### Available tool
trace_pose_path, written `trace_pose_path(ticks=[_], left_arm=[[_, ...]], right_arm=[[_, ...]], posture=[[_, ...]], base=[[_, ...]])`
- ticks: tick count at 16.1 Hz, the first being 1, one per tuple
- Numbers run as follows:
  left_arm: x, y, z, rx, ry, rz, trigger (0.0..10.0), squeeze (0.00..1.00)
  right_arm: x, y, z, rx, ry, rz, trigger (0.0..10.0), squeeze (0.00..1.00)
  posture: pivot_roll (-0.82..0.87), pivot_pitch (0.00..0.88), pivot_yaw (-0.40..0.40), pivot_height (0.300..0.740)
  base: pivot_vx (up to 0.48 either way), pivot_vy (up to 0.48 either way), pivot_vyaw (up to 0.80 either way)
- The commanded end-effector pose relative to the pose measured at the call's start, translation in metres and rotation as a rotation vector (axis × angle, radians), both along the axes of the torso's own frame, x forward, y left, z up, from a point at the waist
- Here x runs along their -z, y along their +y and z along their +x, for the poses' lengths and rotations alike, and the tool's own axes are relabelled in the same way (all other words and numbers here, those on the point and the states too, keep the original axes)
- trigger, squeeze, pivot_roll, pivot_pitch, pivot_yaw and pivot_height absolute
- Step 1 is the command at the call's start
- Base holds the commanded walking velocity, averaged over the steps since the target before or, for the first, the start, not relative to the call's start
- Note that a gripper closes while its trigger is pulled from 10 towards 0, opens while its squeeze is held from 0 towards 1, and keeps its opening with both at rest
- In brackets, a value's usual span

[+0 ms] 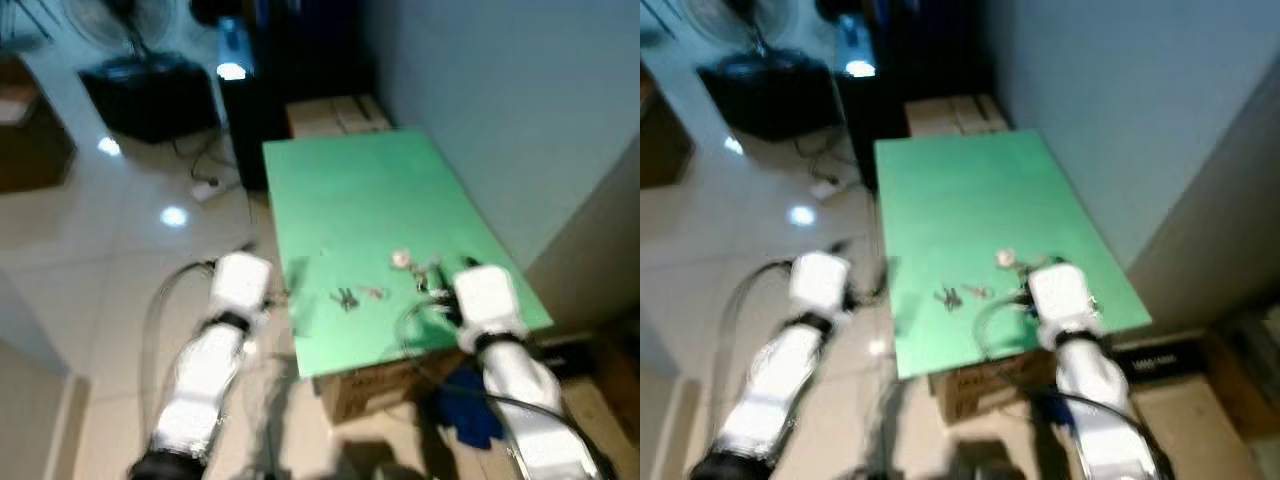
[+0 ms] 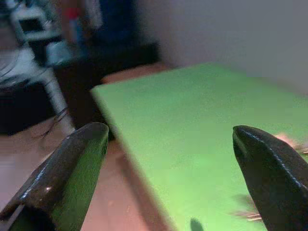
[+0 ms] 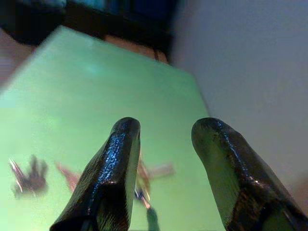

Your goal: Hang keys on a hook

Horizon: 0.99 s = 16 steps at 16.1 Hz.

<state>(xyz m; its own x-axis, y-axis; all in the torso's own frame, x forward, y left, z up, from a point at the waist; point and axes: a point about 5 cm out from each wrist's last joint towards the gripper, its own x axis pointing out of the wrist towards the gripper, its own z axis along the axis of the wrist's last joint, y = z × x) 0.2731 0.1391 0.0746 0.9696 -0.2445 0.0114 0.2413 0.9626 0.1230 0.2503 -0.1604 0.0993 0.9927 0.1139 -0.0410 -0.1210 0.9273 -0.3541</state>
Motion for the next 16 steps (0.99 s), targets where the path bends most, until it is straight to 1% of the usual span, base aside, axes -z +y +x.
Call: trace_pose_path(ticks=[1,3,5,6,7,9,10,11,12,13,14,15,16], left_arm=[[-0.001,-0.005,-0.001,-0.014,0.0,0.005,10.0,0.0],[0.001,-0.001,-0.002,-0.034,0.014,0.021,10.0,0.0],[0.005,-0.001,-0.002,-0.033,0.041,0.028,10.0,0.0],[0.006,0.0,-0.002,-0.031,0.048,0.051,10.0,0.0],[0.003,0.001,-0.001,-0.022,0.019,0.073,10.0,0.0],[0.0,0.004,-0.002,-0.029,0.003,0.072,10.0,0.0],[0.0,0.007,-0.006,-0.032,0.003,0.071,10.0,0.0],[0.003,0.01,-0.012,-0.03,0.008,0.1,10.0,0.0],[0.004,0.012,-0.013,-0.03,0.01,0.11,10.0,0.0],[0.001,0.017,-0.011,-0.053,0.002,0.094,10.0,0.0],[-0.001,0.019,-0.01,-0.067,-0.003,0.085,10.0,0.0],[-0.001,0.014,-0.005,-0.042,-0.014,0.091,10.0,0.0],[-0.001,0.011,-0.004,-0.024,-0.011,0.092,10.0,0.0]], right_arm=[[0.005,-0.007,0.0,-0.004,0.017,-0.018,10.0,0.0],[0.007,-0.003,0.003,-0.049,0.043,0.014,10.0,0.0],[0.01,0.005,0.005,-0.122,0.076,0.063,10.0,0.0],[0.011,0.01,0.005,-0.167,0.089,0.069,10.0,0.0],[0.014,0.012,0.002,-0.194,0.116,0.09,10.0,0.0],[0.018,0.013,-0.002,-0.207,0.137,0.097,10.0,0.0],[0.029,0.014,-0.003,-0.195,0.187,0.125,10.0,0.0],[0.038,0.014,-0.002,-0.165,0.211,0.16,10.0,0.0],[0.04,0.014,-0.001,-0.157,0.213,0.167,10.0,0.0],[0.041,0.018,0.002,-0.14,0.201,0.216,10.0,0.0],[0.04,0.021,0.003,-0.149,0.186,0.228,10.0,0.0],[0.036,0.031,0.01,-0.198,0.151,0.252,10.0,0.0],[0.037,0.033,0.012,-0.209,0.15,0.247,10.0,0.0]], posture=[[-0.19,0.088,-0.017,0.74],[-0.17,0.089,-0.031,0.74],[-0.17,0.086,-0.047,0.74],[-0.16,0.08,-0.073,0.74],[-0.15,0.085,-0.093,0.74],[-0.14,0.086,-0.092,0.74],[-0.13,0.09,-0.078,0.74],[-0.12,0.076,-0.088,0.74],[-0.11,0.074,-0.096,0.74],[-0.1,0.07,-0.109,0.74],[-0.09,0.064,-0.113,0.74],[-0.08,0.056,-0.138,0.74],[-0.08,0.06,-0.138,0.74]], base=[[0.352,0.0,0.0],[0.33,0.0,0.0],[0.0,0.0,0.0],[0.0,0.0,0.0],[0.0,0.0,0.0],[0.0,0.0,0.0],[0.0,0.0,0.0],[0.0,0.0,0.0],[0.0,0.0,0.0],[0.0,0.0,0.0],[0.0,0.0,0.0],[0.0,0.0,0.0],[0.0,0.0,0.0]])
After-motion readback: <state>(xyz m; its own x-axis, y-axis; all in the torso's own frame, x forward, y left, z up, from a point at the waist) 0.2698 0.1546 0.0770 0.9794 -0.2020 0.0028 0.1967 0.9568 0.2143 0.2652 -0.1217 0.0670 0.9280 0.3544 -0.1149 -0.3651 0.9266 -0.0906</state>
